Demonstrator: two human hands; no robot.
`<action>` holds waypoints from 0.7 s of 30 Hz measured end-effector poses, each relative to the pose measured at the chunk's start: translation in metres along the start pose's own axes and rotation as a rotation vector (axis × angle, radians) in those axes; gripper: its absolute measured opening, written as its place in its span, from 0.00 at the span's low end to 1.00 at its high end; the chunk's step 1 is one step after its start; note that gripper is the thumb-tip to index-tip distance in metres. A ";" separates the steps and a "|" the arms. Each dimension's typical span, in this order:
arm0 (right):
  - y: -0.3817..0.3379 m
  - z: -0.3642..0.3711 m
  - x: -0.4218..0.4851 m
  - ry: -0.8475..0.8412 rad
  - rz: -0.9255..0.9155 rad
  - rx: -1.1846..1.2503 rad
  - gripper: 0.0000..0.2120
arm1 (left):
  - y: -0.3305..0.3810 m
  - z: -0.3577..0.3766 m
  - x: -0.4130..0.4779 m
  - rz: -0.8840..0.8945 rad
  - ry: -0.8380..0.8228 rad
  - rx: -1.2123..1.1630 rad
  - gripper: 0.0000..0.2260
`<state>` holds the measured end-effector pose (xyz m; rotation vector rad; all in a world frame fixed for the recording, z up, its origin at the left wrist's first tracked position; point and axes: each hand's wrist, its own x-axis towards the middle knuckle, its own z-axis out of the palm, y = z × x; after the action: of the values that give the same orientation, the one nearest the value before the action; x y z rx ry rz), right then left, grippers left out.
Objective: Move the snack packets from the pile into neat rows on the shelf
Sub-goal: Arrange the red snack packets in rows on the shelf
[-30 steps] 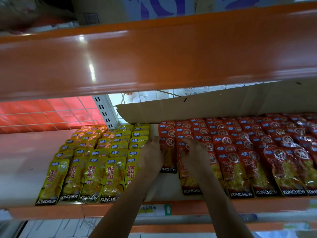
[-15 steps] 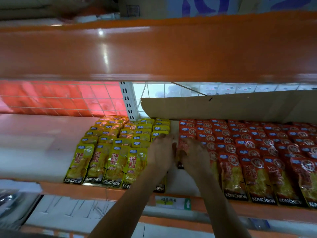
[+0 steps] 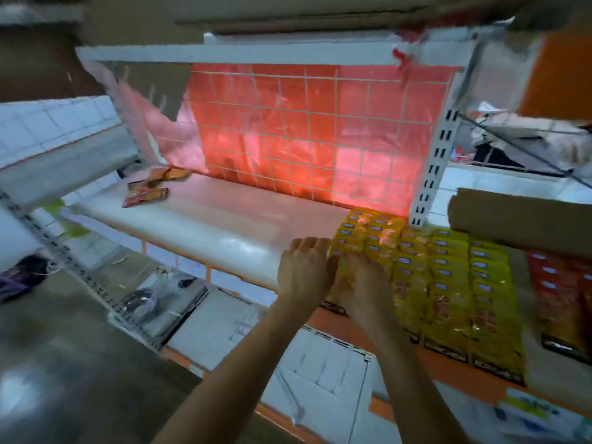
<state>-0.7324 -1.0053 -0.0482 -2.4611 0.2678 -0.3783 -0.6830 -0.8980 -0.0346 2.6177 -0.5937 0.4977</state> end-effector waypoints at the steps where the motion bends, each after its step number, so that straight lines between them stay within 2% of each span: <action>1: -0.014 0.014 0.002 -0.010 -0.012 0.010 0.20 | -0.019 -0.008 -0.002 -0.012 0.006 0.018 0.14; 4: -0.050 0.050 0.005 -0.036 -0.032 0.051 0.22 | -0.070 -0.029 -0.005 -0.069 0.003 0.052 0.15; 8: -0.090 0.089 0.019 -0.100 -0.082 0.053 0.22 | -0.126 -0.050 -0.005 -0.151 0.044 0.099 0.26; 11: -0.115 0.116 0.036 -0.136 -0.118 0.054 0.22 | -0.163 -0.058 -0.001 -0.249 0.044 0.112 0.30; 15: -0.149 0.154 0.063 -0.186 -0.155 0.069 0.22 | -0.221 -0.062 0.013 -0.366 -0.062 0.166 0.27; 21: -0.212 0.227 0.131 -0.269 -0.213 0.101 0.22 | -0.323 -0.068 0.055 -0.501 -0.129 0.239 0.28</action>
<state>-0.5132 -0.7496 -0.0645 -2.4117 -0.1240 -0.1405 -0.5009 -0.6179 -0.0530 2.8960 0.1042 0.2521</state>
